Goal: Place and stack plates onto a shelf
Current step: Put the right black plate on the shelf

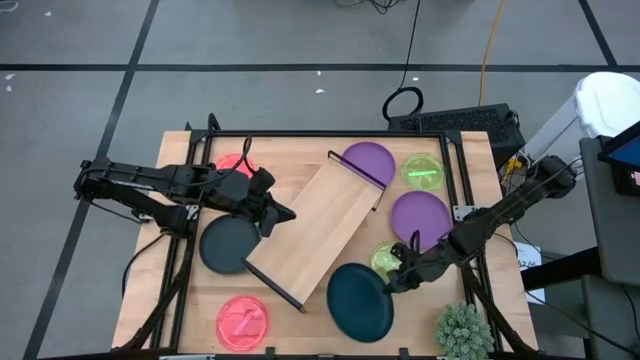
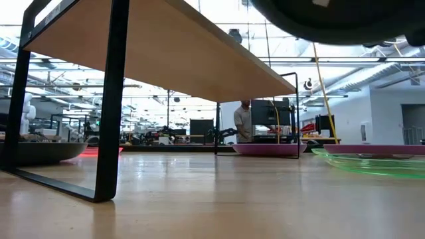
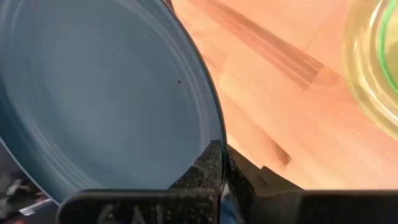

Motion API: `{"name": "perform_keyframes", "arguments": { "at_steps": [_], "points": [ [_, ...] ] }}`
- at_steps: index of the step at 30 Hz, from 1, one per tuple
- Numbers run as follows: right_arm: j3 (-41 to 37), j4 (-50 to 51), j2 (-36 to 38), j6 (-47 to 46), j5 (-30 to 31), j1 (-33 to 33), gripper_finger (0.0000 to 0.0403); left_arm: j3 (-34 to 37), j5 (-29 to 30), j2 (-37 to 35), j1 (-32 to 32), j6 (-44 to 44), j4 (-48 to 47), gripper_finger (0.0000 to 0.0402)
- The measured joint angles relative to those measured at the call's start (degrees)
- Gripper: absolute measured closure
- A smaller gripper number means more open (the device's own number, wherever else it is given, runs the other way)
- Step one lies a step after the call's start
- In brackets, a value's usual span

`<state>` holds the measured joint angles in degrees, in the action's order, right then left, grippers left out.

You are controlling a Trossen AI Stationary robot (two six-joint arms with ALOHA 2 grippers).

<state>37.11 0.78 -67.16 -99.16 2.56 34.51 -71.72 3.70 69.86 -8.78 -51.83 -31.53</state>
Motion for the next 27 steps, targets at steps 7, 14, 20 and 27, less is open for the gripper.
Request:
{"name": "perform_keyframes", "arguments": {
  "at_steps": [7,14,20,27],
  "points": [
    [2.66,8.17,5.64,-0.01,6.75,-0.09,0.0403,0.02,4.27,1.57,-0.37,-0.45,0.44,0.0251],
    [9.73,21.5,6.86,-0.16,11.67,-2.36,0.0403,0.11,5.61,2.84,-0.15,-0.64,1.66,0.0225],
    [12.5,26.21,6.87,2.47,18.49,-6.22,0.0403,0.02,7.12,3.48,-0.15,-0.82,2.73,0.0224],
    [12.5,27.53,6.85,2.78,23.23,-11.53,0.0403,0.02,10.49,3.44,-0.13,-0.36,7.75,0.0224]
  ]
}}
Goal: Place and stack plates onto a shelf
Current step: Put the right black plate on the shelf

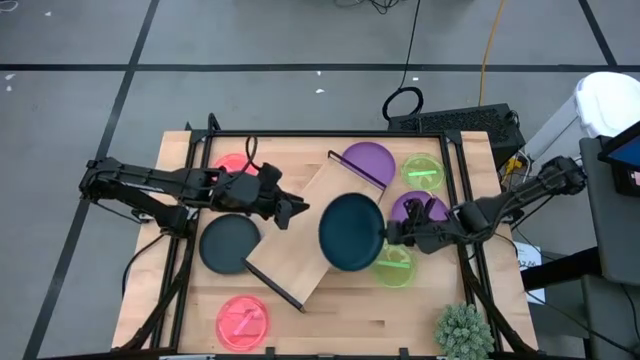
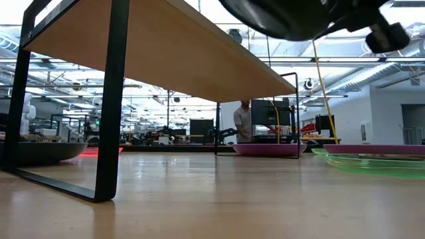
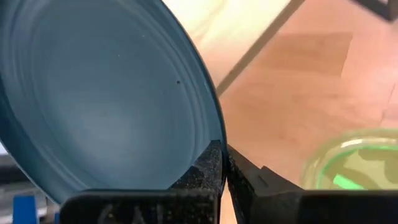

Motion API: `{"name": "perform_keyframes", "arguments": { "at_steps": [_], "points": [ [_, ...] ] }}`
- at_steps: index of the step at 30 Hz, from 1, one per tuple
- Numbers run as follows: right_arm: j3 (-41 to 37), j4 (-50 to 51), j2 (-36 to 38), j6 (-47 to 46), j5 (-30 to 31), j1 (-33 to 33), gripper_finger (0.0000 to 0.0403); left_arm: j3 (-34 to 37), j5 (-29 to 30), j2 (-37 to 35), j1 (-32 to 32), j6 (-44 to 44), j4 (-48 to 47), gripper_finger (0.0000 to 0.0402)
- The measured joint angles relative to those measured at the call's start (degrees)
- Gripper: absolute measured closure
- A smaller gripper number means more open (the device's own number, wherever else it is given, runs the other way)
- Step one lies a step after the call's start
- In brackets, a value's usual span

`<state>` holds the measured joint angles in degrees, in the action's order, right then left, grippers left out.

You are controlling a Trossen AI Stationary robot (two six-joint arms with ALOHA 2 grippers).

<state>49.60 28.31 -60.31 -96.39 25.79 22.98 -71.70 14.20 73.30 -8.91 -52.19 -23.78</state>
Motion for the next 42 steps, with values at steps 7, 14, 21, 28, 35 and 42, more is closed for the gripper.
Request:
{"name": "perform_keyframes", "arguments": {
  "at_steps": [7,14,21,28,35,42],
  "points": [
    [1.31,0.28,0.0,2.78,-0.36,-5.69,0.0403,0.0,-0.04,0.0,1.71,0.72,3.56,0.0224],
    [4.65,4.09,0.0,7.14,-0.26,-11.11,0.0403,0.0,-0.01,0.28,4.28,6.83,4.44,0.0224],
    [5.09,2.79,0.0,11.58,4.11,-14.4,0.0403,0.0,6.99,3.42,4.77,17.26,5.2,0.0224],
    [5.09,1.25,-0.15,14.65,11.79,-14.77,0.0403,0.0,13.09,6.32,4.61,29.31,12.48,0.0224],
    [5.09,0.82,-0.22,14.81,18.73,-14.84,0.0403,0.0,21.96,7.32,4.95,32.17,14.58,0.0261],
    [5.09,-0.26,-0.24,17.44,22.53,-15.42,0.0403,0.0,20.23,7.34,7.59,33.48,14.73,0.031]
  ]
}}
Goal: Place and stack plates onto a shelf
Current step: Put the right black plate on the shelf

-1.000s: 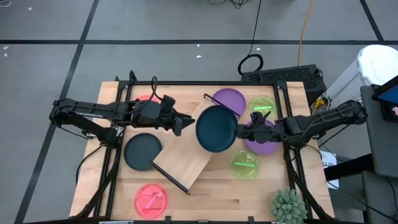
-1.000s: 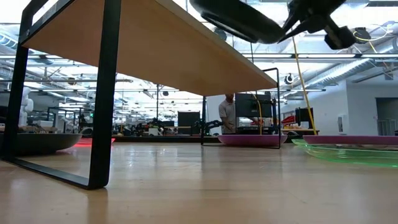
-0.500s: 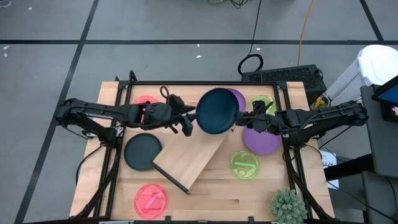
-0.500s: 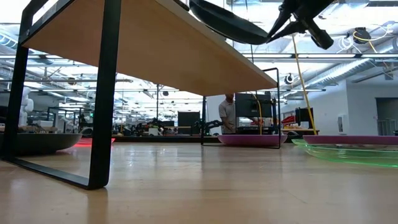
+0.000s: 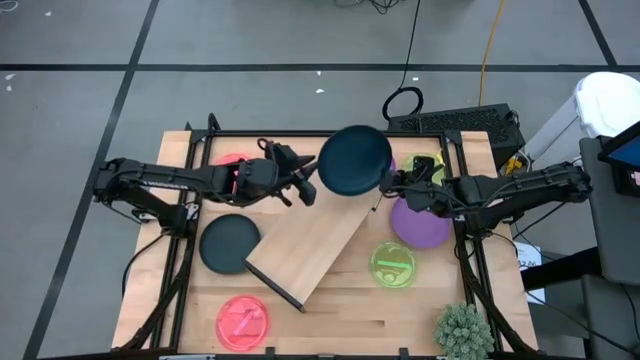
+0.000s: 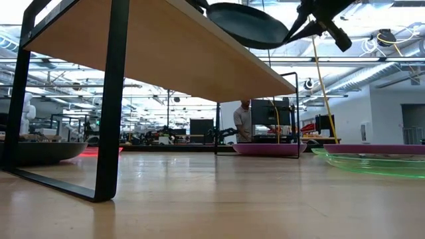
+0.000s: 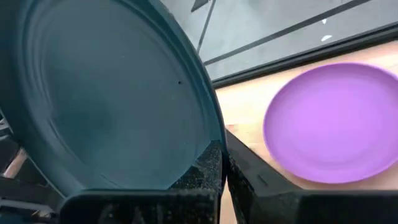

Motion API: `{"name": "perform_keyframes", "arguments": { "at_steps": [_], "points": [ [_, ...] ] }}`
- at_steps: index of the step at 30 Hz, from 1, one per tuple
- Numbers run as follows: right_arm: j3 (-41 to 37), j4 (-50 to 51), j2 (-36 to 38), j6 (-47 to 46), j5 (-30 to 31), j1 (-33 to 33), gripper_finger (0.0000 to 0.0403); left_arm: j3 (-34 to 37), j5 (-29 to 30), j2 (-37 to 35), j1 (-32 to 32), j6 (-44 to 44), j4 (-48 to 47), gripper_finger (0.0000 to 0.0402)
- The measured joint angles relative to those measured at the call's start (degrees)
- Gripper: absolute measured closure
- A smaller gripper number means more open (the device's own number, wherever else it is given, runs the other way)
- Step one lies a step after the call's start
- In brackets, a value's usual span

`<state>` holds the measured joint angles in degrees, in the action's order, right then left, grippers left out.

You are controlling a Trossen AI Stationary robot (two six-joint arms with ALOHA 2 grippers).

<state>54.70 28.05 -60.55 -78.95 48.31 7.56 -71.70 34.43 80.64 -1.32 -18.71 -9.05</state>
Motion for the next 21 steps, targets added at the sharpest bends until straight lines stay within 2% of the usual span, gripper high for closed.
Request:
{"name": "perform_keyframes", "arguments": {
  "at_steps": [12,15,19,21],
  "points": [
    [-0.02,-1.23,-0.02,3.39,1.76,-1.33,0.0403,-0.09,-1.56,3.17,2.28,-1.05,4.59,0.0315],
    [-0.02,-1.05,-0.16,3.81,1.92,-1.32,0.0403,-0.07,-1.31,3.3,2.69,-1.09,4.11,0.0336],
    [-0.02,-1.71,-0.5,5.01,1.02,-1.23,0.0403,-0.07,-0.41,3.28,3.66,-1.63,4.1,0.0384],
    [-0.02,-2.38,-0.5,6.64,0.91,-1.21,0.0402,-0.05,-0.39,3.3,4.32,-2.54,3.98,0.0389]
  ]
}}
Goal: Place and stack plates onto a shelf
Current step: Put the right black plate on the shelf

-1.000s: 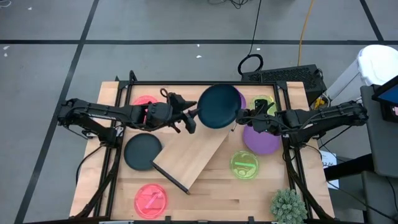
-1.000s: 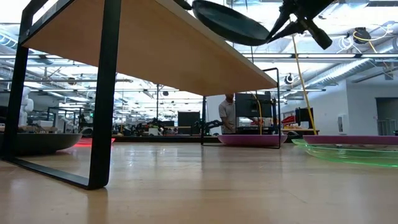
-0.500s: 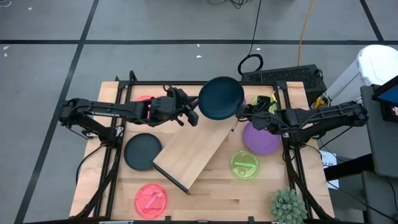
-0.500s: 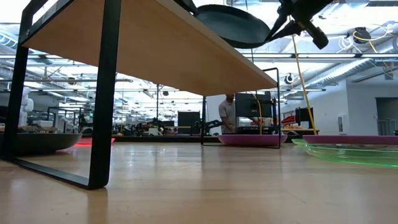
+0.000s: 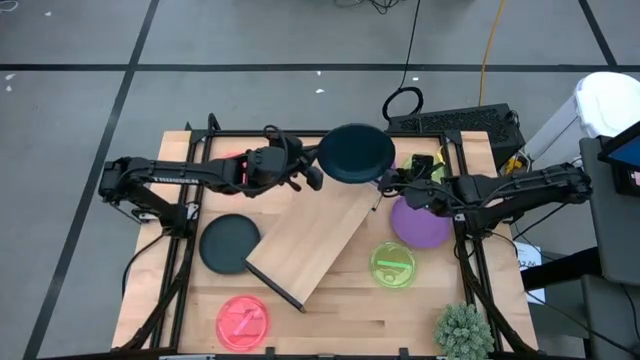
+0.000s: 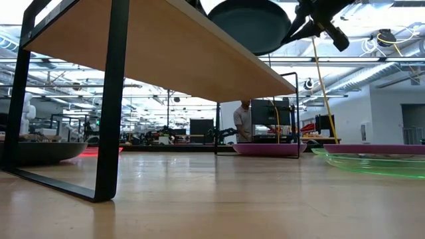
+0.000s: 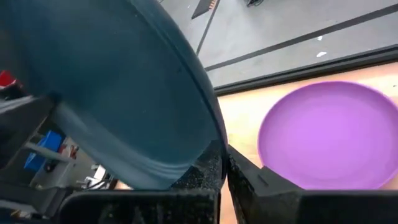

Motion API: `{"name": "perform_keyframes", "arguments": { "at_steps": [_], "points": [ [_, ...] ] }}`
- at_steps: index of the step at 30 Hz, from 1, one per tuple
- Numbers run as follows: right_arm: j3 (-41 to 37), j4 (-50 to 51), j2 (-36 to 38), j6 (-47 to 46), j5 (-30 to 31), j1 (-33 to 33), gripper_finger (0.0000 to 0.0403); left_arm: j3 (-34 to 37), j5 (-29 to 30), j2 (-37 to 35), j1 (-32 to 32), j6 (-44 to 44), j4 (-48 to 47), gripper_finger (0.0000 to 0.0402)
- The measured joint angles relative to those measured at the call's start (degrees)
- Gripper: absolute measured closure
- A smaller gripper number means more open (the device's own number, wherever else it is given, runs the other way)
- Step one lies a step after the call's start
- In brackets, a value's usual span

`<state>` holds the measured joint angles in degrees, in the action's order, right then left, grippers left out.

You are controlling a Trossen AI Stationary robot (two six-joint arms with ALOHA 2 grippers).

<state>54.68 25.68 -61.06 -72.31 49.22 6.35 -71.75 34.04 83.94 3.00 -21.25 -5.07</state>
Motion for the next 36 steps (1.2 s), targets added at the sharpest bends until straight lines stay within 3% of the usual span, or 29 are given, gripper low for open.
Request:
{"name": "perform_keyframes", "arguments": {
  "at_steps": [4,12,18,31,36],
  "points": [
    [0.06,-3.81,0.19,6.07,-0.66,0.0,0.0374,0.01,-1.43,0.03,1.05,-0.36,0.23,0.039],
    [0.02,-3.17,1.67,7.0,-5.04,-0.64,0.0243,0.05,-5.06,0.09,1.56,-0.43,0.29,0.039],
    [0.02,-2.8,4.45,6.15,-12.48,-0.68,0.0165,0.07,-7.03,-2.02,1.99,-3.45,-2.77,0.0391],
    [0.0,-0.92,9.3,6.75,-23.36,-4.91,0.0073,0.1,-15.05,-3.32,7.13,-9.69,-4.71,0.0392],
    [0.0,-0.17,10.74,6.91,-32.56,-7.56,0.0052,0.1,-16.34,-3.34,8.84,-12.35,-8.14,0.0392]
  ]
}}
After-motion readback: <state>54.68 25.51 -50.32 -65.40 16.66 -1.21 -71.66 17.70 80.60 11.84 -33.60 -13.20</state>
